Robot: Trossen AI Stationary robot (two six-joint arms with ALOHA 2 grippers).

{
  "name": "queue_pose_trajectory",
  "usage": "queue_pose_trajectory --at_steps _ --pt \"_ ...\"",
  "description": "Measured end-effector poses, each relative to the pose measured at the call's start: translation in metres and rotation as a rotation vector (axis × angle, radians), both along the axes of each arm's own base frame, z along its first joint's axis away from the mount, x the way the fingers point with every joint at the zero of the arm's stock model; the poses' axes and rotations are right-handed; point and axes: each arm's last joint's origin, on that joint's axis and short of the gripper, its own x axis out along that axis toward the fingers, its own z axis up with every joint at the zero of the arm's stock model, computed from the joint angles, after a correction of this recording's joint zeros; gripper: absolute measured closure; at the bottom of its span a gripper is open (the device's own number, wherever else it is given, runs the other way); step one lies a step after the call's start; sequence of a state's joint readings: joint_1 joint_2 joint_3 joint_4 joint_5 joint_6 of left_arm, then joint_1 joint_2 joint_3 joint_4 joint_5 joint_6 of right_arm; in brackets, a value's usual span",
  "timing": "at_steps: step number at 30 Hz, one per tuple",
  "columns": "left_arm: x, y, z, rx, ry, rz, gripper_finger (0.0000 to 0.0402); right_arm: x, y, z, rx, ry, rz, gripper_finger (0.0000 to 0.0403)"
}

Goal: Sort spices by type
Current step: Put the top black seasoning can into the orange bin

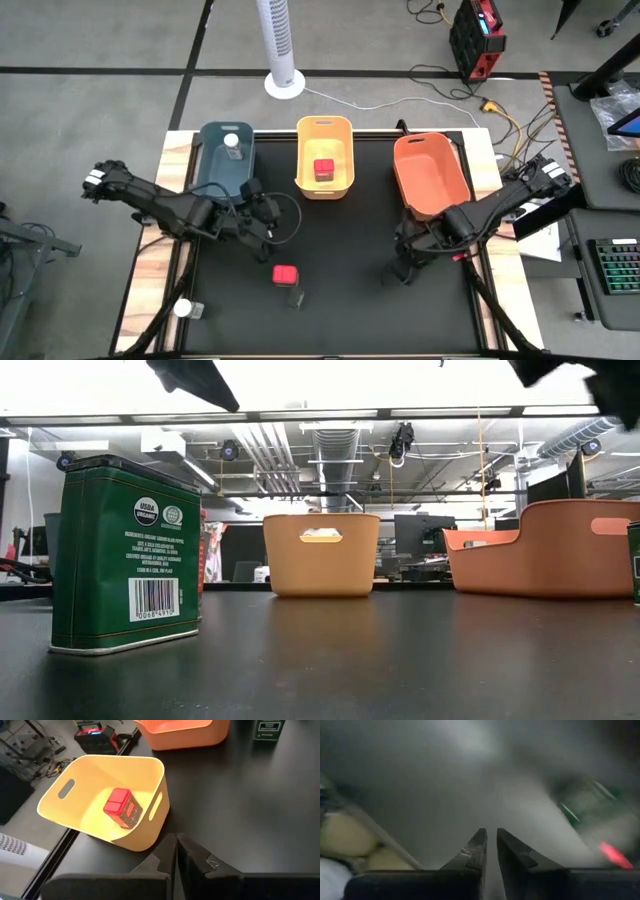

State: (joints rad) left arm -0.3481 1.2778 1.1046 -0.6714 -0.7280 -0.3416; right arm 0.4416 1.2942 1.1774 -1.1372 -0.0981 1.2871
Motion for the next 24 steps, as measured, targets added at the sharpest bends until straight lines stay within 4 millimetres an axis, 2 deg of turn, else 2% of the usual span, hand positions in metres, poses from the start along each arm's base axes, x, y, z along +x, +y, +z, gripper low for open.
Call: queue_pose_trajectory --at_steps 4,7,12,24 --pt "0.0 0.0 0.0 0.002 -0.009 0.005 0.0401 -0.025 -0.01 -0.003 -0.071 0.297 -0.12 0.0369" --pt "0.0 0.0 0.0 0.002 -0.008 0.006 0.0401 -0.039 -0.016 0.0 -0.132 0.445 -0.174 0.0369" --pt "0.0 0.0 0.0 0.002 -0.008 0.006 0.0401 -0.042 -0.018 0.004 -0.095 0.372 -0.188 0.0369" --pt "0.0 0.001 0.0 0.017 0.003 -0.006 0.0401 -0.047 -0.022 0.007 -0.116 0.368 -0.282 0.0369"
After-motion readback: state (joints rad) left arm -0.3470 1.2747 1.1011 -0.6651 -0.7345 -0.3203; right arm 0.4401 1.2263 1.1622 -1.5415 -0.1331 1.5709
